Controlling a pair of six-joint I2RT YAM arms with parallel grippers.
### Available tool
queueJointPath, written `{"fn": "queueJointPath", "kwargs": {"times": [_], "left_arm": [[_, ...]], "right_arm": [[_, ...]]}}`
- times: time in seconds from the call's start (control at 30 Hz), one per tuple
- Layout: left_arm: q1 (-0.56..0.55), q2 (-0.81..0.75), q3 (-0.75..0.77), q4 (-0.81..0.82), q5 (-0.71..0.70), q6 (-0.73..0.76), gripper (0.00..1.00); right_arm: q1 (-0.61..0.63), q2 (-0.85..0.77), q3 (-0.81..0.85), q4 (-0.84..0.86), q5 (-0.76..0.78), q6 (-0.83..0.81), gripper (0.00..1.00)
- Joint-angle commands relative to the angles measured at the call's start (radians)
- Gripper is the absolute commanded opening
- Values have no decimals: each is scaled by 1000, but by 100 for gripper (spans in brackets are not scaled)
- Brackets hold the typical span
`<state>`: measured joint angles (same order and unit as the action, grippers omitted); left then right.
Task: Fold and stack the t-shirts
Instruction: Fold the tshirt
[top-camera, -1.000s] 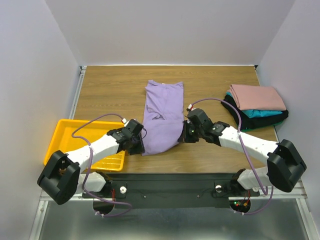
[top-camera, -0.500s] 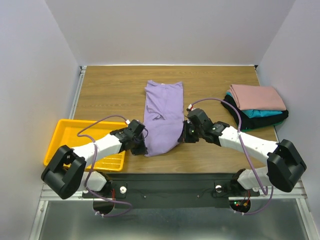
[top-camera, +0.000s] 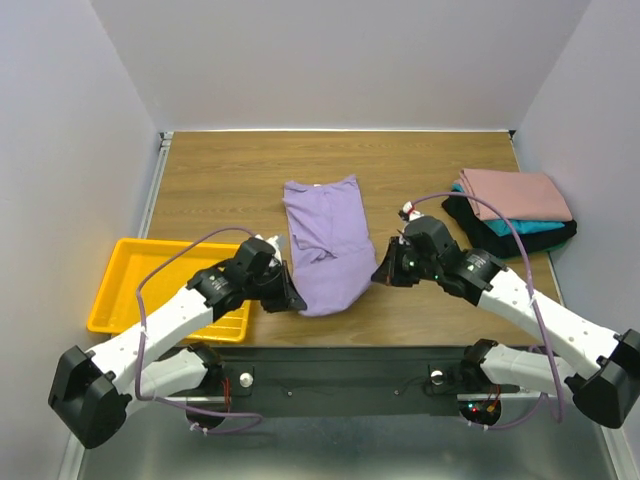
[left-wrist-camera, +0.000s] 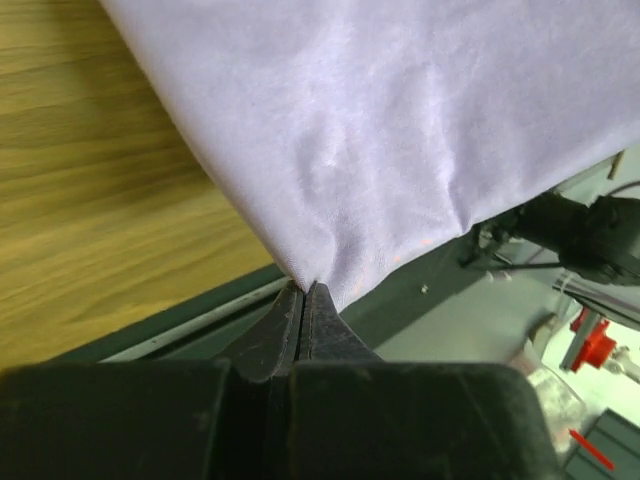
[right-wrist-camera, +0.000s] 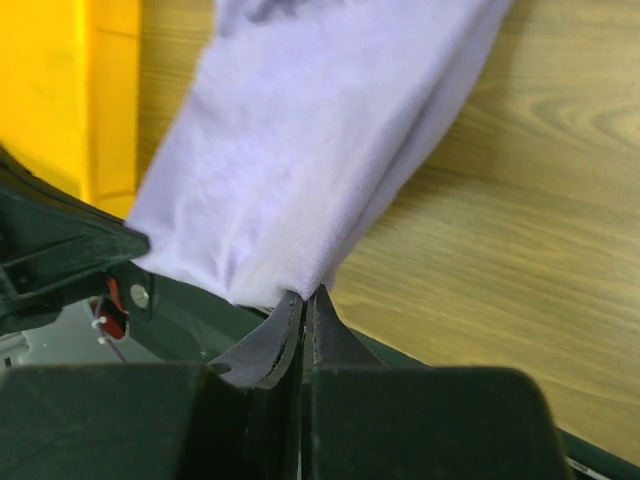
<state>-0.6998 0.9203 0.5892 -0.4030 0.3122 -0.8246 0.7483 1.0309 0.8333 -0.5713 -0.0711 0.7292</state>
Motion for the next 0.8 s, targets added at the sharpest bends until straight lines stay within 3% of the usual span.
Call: {"fn": "queueJointPath", "kwargs": {"times": [0.0,0.23,0.37,0.6,0.77], "left_arm": [[-1,54,142,1,67,48,0],[85,195,319,61,39,124,0],[118,226,350,115,27,130,0],[249,285,388,223,45,130,0],[279,367,451,266,53,153,0]], "right_arm": [[8,23,110,-33,71,-45,0],[-7,197,320,-38,374,-108,0],[-23,274,409,-29,464,-122,0],[-95,392,556,16,478,-203,0],[-147,492,642,50,422,-253,0]]}}
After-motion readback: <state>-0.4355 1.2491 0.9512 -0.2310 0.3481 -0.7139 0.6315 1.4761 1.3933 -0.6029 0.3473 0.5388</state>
